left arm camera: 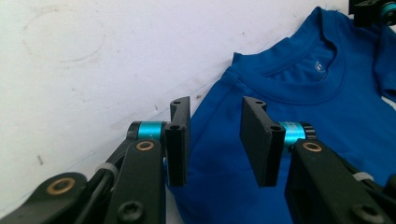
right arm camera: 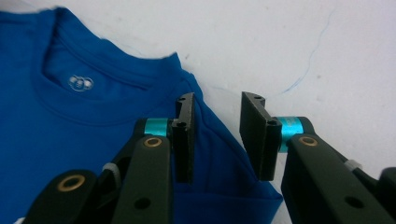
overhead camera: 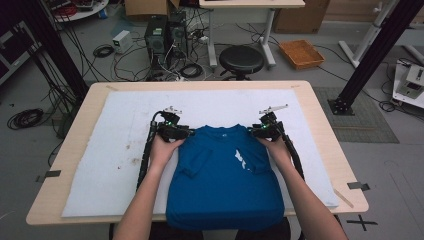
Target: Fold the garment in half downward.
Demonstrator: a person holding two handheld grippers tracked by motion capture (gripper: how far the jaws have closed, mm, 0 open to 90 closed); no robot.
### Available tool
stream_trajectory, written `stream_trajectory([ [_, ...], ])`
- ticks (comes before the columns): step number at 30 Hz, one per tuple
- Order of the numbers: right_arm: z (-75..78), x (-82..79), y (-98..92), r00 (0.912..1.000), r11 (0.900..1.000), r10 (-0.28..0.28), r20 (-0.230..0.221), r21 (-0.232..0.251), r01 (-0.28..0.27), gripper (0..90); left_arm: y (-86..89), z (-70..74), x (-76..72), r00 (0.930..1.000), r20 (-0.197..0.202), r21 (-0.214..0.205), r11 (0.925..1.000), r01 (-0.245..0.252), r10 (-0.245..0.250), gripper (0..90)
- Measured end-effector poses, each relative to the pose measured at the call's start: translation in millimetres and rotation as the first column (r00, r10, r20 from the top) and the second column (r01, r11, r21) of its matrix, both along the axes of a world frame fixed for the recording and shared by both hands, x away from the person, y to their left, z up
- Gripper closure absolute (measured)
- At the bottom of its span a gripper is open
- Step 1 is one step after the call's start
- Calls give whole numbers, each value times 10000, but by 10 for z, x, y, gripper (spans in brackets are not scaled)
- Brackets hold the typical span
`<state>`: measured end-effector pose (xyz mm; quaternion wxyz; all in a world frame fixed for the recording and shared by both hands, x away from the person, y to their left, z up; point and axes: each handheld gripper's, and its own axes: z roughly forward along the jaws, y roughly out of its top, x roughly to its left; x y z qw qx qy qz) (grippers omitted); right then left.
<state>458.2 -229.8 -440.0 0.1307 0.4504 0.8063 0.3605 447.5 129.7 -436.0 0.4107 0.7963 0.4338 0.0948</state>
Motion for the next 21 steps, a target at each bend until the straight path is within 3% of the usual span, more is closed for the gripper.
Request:
stream_trajectory([
  [3,-34,5,30,10000,9999,-95,-8,-129,95,700,-9,-49,22,9998,-166,386,9992,-98,105,654],
  [7,-25,-8,40,10000,9992,-60,72,-388,63,797,6,-53,21,9997,-205,433,9990,-130,139,709],
  [10,-10,-24,49,9998,9990,19,188,-453,-10,870,-21,-41,5,9999,-110,792,9969,-18,27,843],
  [12,-2,-30,41,9996,9994,19,277,-352,-10,890,-31,-25,-3,9999,-47,723,9973,-122,125,878],
  [15,33,-38,8,9993,9999,-19,360,-161,25,866,-57,2,-10,9999,159,452,9990,-60,53,862],
  [16,51,-43,-1,9988,9999,-101,485,-53,103,825,-74,10,-6,9997,254,321,9995,24,-32,808],
  [19,93,-27,-29,9977,9992,-315,607,250,301,752,-157,40,43,9998,79,391,9991,164,-167,699],
  [21,93,-3,-19,9982,9990,-335,503,309,320,728,-215,52,83,9996,29,497,9983,290,-292,677],
])
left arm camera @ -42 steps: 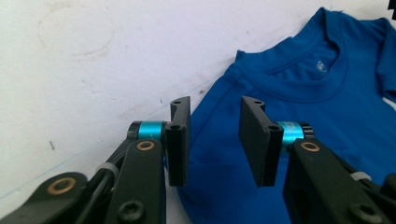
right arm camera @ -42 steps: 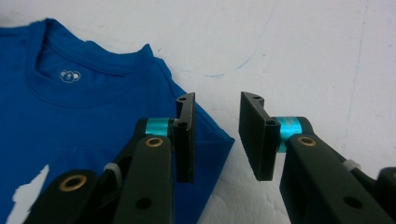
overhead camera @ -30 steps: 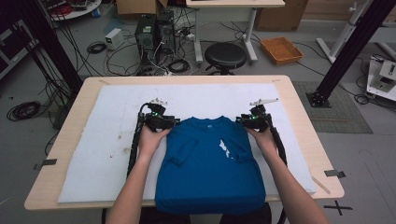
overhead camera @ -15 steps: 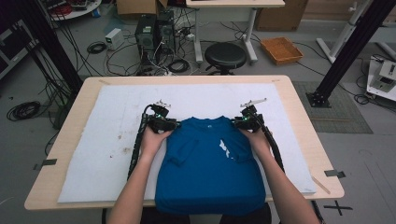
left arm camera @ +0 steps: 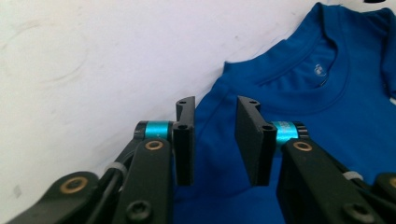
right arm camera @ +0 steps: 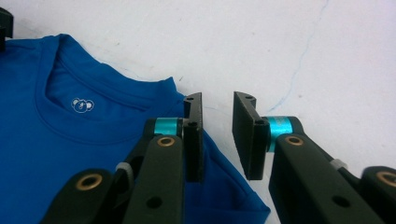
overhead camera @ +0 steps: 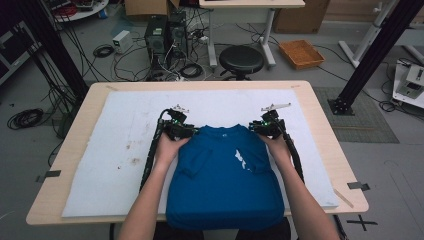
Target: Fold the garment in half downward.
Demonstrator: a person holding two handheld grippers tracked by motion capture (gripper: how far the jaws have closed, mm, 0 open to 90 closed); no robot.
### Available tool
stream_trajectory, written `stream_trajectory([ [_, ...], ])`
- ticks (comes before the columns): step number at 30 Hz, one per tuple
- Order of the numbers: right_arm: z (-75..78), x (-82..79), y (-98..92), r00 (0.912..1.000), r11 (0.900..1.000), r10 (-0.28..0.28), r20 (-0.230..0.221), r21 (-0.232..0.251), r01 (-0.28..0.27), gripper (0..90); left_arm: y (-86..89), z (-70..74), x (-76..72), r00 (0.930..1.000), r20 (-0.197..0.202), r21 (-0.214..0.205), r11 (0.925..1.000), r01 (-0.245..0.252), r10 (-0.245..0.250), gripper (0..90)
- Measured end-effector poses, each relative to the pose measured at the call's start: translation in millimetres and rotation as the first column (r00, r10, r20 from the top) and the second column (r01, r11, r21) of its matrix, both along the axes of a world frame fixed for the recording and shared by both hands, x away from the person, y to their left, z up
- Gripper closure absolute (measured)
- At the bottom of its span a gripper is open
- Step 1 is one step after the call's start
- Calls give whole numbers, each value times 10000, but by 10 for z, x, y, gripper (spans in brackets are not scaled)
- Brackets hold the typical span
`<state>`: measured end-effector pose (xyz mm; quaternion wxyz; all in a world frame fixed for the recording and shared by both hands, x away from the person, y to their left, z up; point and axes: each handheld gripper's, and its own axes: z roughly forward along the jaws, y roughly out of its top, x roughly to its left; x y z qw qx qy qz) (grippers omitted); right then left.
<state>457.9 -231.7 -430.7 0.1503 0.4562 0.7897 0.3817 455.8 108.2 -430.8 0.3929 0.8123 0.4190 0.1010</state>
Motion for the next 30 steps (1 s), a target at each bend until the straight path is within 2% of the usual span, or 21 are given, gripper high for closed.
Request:
stream_trajectory([
  [3,-24,29,63,9999,9999,117,-119,17,-116,688,-54,-26,39,10000,15,260,9997,-9,9,671],
  [4,-34,36,89,9997,9998,214,-121,-10,-214,688,-60,-44,49,9999,-128,292,9996,-35,39,672],
  [8,-108,64,176,9993,9986,258,-257,-452,-270,693,-58,-80,63,9996,-225,377,9992,-141,149,711],
  [10,-138,71,180,9989,9988,239,-410,-415,-256,743,-67,-73,54,9999,-134,601,9982,-78,86,765],
  [13,-133,75,172,9982,9984,436,-400,-350,-450,874,-75,-75,47,10000,-51,639,9979,-33,36,860],
  [18,-119,66,162,9984,9992,357,-443,-180,-365,882,-66,-66,44,10000,-42,626,9980,2,1,889],
  [25,4,9,101,9993,9985,356,-115,415,-351,884,23,74,-21,9986,489,58,9998,175,-178,890],
  [30,108,-137,37,9992,9955,308,242,888,-328,883,76,191,-158,9949,956,-373,9986,367,-330,890],
])
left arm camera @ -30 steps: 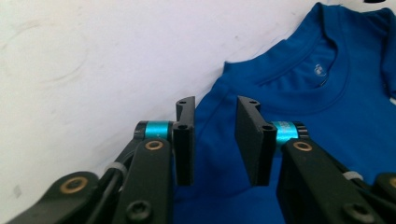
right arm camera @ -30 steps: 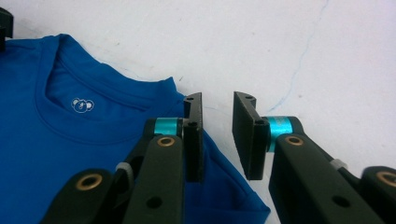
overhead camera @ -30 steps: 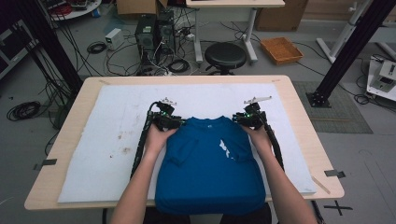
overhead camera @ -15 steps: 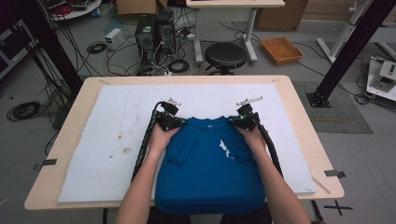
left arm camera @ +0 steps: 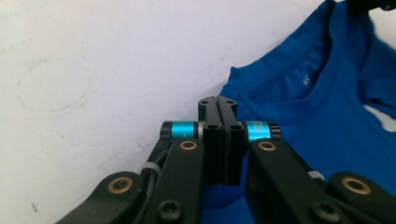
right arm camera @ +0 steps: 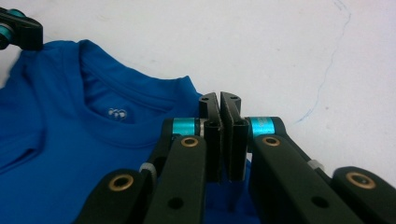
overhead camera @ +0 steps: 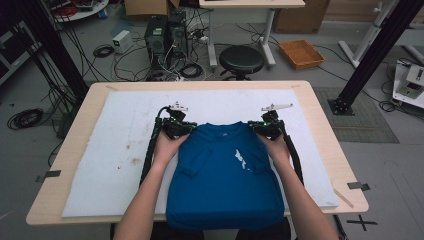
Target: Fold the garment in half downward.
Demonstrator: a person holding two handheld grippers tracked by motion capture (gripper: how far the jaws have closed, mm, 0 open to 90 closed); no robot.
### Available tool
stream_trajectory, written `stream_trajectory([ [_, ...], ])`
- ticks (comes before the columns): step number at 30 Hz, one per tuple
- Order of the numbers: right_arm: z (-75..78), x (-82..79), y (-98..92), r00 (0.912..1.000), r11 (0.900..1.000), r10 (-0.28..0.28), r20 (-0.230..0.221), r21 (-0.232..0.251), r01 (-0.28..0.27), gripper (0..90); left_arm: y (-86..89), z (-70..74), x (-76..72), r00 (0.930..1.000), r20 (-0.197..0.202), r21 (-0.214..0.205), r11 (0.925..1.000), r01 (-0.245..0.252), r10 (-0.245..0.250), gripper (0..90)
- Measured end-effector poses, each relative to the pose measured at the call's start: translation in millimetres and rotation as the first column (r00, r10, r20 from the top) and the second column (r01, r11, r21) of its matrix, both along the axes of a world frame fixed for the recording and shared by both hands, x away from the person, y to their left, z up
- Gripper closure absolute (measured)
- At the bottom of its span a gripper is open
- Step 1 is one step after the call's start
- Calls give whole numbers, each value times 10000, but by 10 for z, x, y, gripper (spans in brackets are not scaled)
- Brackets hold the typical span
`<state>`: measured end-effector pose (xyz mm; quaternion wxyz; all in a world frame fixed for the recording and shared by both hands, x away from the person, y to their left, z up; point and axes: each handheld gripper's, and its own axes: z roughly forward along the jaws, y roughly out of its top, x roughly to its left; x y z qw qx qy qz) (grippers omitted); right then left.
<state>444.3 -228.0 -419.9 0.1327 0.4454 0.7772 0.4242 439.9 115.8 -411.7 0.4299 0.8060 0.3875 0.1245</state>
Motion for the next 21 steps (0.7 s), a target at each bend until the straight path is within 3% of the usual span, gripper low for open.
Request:
stream_trajectory([
  [6,156,-308,-76,9988,9992,190,443,345,-205,883,58,145,-280,9979,430,-523,9973,507,-485,890],
  [12,291,-733,-126,9941,9975,431,995,517,-484,884,58,254,-660,9884,929,-367,9916,1240,-1202,890],
  [16,285,-997,-161,9912,9966,521,1217,573,-594,883,58,287,-919,9789,1326,-343,9863,1612,-1553,890],
  [21,260,-1296,-199,9874,9958,699,1418,486,-774,884,70,277,-1194,9673,1628,24,9804,1968,-1946,890],
])
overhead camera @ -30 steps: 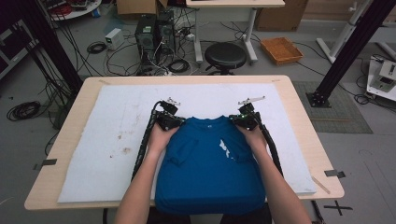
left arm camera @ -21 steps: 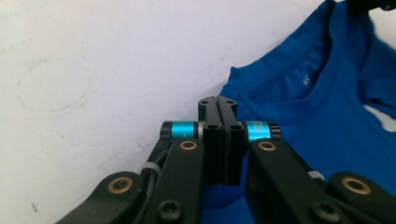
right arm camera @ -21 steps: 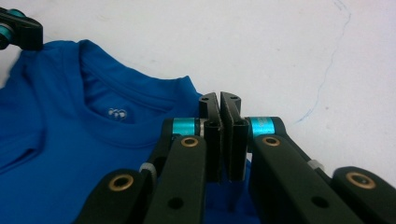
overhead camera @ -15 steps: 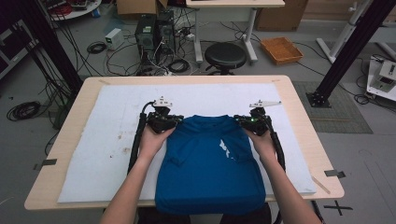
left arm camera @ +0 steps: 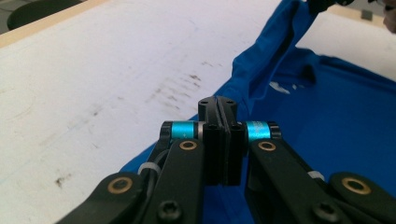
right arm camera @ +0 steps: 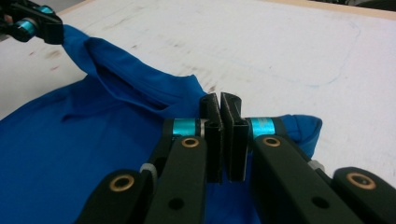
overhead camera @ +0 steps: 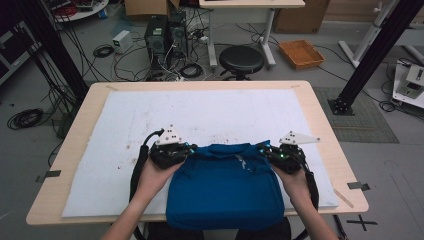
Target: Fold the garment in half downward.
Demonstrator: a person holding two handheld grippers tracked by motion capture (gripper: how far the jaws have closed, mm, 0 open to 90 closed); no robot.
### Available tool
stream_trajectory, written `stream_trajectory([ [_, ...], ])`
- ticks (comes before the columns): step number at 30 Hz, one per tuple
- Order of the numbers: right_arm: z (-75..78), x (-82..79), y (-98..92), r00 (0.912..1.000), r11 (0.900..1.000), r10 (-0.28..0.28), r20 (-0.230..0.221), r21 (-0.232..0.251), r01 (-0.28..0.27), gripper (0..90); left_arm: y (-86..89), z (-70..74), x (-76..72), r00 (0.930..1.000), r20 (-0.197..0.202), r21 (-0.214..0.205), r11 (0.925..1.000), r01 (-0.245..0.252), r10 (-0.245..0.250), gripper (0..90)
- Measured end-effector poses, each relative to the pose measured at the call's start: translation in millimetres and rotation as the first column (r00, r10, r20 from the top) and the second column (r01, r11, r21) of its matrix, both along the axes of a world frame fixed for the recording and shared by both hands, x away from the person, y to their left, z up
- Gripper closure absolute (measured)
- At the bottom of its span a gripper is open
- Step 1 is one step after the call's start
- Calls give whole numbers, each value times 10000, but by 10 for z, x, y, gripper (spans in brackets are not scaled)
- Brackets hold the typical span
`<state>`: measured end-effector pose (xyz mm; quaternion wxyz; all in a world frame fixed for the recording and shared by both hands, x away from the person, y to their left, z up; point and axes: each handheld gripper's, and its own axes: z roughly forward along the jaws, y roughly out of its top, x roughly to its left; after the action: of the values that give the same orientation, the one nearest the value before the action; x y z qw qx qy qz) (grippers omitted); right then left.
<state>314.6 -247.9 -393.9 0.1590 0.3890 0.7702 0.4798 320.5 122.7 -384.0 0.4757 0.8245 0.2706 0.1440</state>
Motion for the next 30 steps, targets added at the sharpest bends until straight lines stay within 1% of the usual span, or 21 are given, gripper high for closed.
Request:
stream_trajectory([
  [3,-21,-200,-17,9995,9997,187,261,-159,-183,883,20,-46,-168,9997,123,46,9998,200,-200,890],
  [6,-62,-397,-31,9988,9990,269,420,-382,-253,883,24,-110,-347,9983,366,323,9985,442,-454,890],
  [10,-145,-638,-44,9979,9974,345,556,-656,-308,883,15,-207,-556,9964,405,587,9957,719,-743,890],
  [11,-166,-694,-48,9974,9966,406,603,-734,-361,883,8,-226,-604,9955,399,663,9943,836,-863,890],
  [13,-198,-817,-53,9972,9948,338,667,-981,-271,883,-8,-261,-693,9938,366,836,9913,1019,-1053,889],
  [15,-229,-923,-75,9977,9948,241,639,-1002,-176,883,-20,-295,-771,9921,332,937,9886,1178,-1214,889],
  [17,-251,-1017,-89,9983,9951,176,559,-980,-121,883,-41,-333,-845,9904,356,1153,9849,1289,-1338,889],
  [19,-277,-1098,-82,9987,9939,176,475,-1099,-123,883,-61,-369,-910,9887,323,1360,9807,1407,-1463,889],
  [21,-313,-1167,-66,9992,9927,287,294,-1179,-251,880,-72,-403,-975,9879,300,1602,9763,1454,-1521,889],
  [22,-329,-1207,-56,9994,9926,301,146,-1183,-282,874,-67,-417,-997,9864,243,1699,9730,1560,-1624,888],
  [23,-346,-1242,-48,9993,9914,343,164,-1271,-319,858,-65,-433,-1025,9868,162,1700,9730,1561,-1612,888],
  [24,-356,-1276,-45,9992,9903,367,137,-1349,-345,837,-61,-447,-1050,9868,106,1727,9724,1571,-1613,877],
  [25,-360,-1306,-49,9991,9902,394,131,-1343,-373,815,-55,-455,-1073,9862,76,1740,9714,1617,-1655,834],
  [26,-353,-1329,-63,9990,9905,422,164,-1319,-397,784,-52,-456,-1096,9863,32,1699,9721,1619,-1649,781],
  [27,-337,-1343,-81,9991,9922,380,179,-1195,-355,760,-49,-449,-1110,9874,17,1604,9746,1562,-1585,736],
  [29,-290,-1342,-131,9993,9955,153,333,-943,-121,756,-31,-414,-1098,9904,57,1298,9821,1362,-1381,698],
  [30,-265,-1319,-153,9990,9959,-5,454,-905,46,732,-17,-393,-1066,9934,151,1186,9867,1113,-1139,686],
])
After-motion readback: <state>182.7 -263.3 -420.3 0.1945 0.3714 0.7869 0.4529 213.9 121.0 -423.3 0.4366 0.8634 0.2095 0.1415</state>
